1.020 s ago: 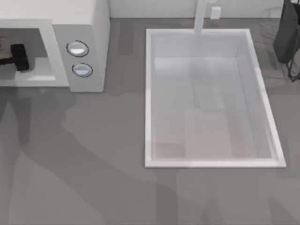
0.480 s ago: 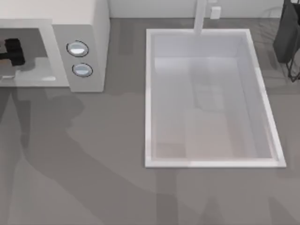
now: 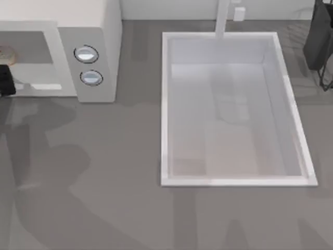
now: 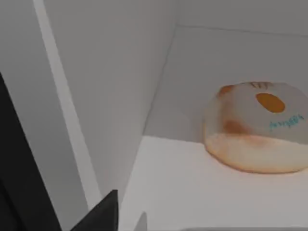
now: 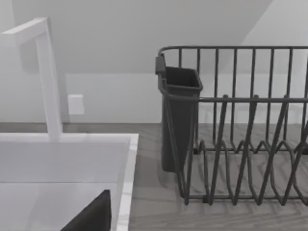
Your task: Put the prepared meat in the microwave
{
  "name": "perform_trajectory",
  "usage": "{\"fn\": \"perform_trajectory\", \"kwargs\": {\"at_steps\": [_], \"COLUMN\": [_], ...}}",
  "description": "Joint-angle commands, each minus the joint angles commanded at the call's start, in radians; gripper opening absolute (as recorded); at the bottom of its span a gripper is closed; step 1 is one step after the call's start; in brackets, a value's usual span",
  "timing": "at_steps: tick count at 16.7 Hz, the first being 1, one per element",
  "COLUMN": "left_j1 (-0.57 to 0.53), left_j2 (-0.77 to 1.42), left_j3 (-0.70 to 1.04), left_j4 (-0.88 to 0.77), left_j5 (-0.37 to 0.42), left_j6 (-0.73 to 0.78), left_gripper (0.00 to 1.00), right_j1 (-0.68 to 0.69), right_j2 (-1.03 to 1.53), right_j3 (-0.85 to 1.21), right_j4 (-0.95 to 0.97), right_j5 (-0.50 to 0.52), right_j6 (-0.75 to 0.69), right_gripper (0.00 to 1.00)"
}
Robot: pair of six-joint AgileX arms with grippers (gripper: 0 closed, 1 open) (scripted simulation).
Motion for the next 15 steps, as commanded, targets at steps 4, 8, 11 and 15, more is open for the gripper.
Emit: {"fn": "perform_trajectory", "kwargs": {"at_steps": [4,8,11,15], "left_j1": [0.039,0.076,0.093,0.094], "left_j2": [-0.093,-0.150,-0.151,-0.145], "left_j3": [-0.204,-0.366,-0.436,-0.443], "left_j4": [0.087,0.140,0.148,0.145], "left_j5": [0.035,0.067,0.081,0.082], "left_j6": [0.019,0.035,0.040,0.041], "left_gripper": [1.00,1.00,1.00,1.00], "right_j1": [0.000,0.000,0.000,0.000], "right_j2": [0.000,0.000,0.000,0.000], "right_j3": [0.000,0.000,0.000,0.000], "right_j4": [0.000,0.000,0.000,0.000], "right_j5": [0.000,0.000,0.000,0.000], "right_j6": [0.000,0.000,0.000,0.000], "right_gripper": [1.00,1.00,1.00,1.00]}}
